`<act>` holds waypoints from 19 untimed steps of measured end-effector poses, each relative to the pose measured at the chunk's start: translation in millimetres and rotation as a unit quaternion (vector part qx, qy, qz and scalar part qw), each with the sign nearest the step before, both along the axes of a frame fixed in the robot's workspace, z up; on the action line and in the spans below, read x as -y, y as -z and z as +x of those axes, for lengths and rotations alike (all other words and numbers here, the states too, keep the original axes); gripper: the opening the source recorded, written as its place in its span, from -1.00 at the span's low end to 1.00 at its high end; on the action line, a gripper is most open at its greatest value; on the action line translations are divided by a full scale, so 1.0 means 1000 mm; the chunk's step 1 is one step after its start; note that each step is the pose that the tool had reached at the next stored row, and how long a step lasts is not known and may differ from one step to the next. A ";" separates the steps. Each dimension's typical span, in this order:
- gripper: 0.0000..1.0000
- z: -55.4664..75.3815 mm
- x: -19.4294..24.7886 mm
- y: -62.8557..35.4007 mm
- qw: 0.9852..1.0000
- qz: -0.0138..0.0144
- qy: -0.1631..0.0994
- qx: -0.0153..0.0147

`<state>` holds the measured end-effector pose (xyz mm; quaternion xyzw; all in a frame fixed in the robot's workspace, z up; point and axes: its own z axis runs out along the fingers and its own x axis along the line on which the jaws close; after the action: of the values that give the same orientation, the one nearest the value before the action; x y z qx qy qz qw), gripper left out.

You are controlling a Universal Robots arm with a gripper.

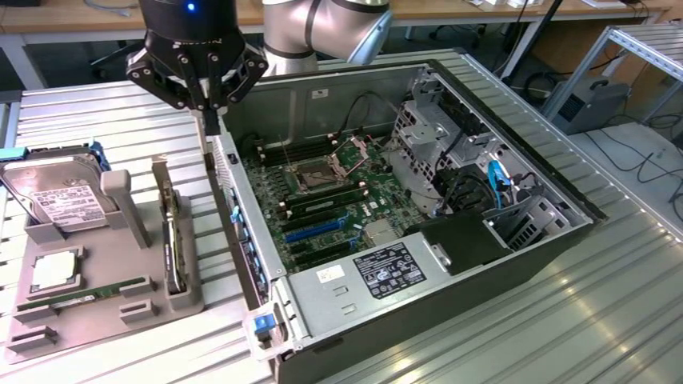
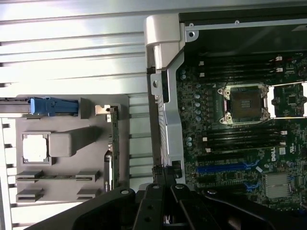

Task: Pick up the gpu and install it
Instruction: 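Reach for the gpu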

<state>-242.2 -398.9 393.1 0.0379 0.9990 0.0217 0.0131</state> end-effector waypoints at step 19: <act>-0.79 -0.007 0.0000 0.0001 1.000 0.000 0.000 0.000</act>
<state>-249.0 -398.9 393.0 0.0379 0.9990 0.0217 0.0131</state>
